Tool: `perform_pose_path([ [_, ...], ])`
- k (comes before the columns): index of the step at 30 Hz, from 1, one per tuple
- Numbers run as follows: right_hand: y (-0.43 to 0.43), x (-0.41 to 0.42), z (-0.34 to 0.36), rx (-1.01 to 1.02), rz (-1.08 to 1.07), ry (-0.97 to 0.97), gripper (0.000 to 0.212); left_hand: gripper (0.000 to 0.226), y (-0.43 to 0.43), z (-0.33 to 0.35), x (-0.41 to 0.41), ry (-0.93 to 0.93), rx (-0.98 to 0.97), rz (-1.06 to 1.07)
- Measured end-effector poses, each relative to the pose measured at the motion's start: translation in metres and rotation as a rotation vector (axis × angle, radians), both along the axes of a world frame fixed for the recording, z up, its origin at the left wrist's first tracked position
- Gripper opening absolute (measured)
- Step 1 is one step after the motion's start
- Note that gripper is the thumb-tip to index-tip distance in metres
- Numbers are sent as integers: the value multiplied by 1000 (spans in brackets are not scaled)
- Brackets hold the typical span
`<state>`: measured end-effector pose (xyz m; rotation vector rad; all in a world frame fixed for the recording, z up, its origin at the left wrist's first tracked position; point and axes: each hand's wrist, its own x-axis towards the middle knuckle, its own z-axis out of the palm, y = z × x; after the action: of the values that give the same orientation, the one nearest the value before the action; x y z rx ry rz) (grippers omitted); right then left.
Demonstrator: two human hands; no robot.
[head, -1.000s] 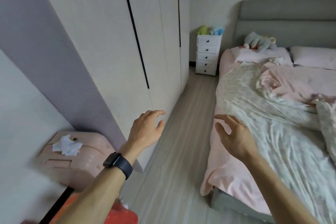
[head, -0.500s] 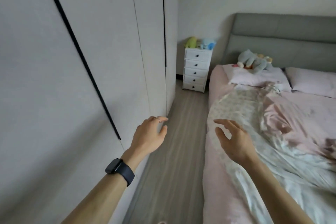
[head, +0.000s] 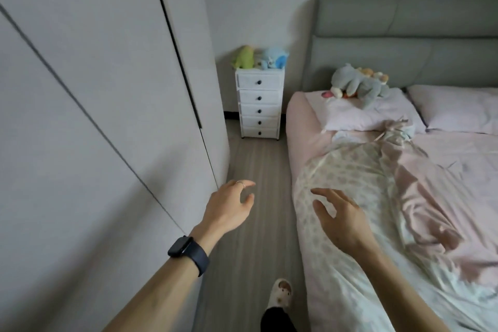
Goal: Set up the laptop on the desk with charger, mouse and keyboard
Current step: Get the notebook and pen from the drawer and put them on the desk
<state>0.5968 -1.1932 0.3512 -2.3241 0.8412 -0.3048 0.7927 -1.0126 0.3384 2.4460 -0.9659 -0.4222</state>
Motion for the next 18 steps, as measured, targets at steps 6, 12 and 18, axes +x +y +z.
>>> perform_pose_path([
  [6, -119, 136, -16, 33, 24, -9, 30, 37, -120, -20, 136, 30, -7, 54],
  [12, -215, 253, -13, 4, 67, 35, 30, 37, -206, -27, 233, 98, -32, 93],
  [18, -299, 386, -24, 1, 56, 20, 30, 39, -295, -46, 364, 146, -49, 83],
])
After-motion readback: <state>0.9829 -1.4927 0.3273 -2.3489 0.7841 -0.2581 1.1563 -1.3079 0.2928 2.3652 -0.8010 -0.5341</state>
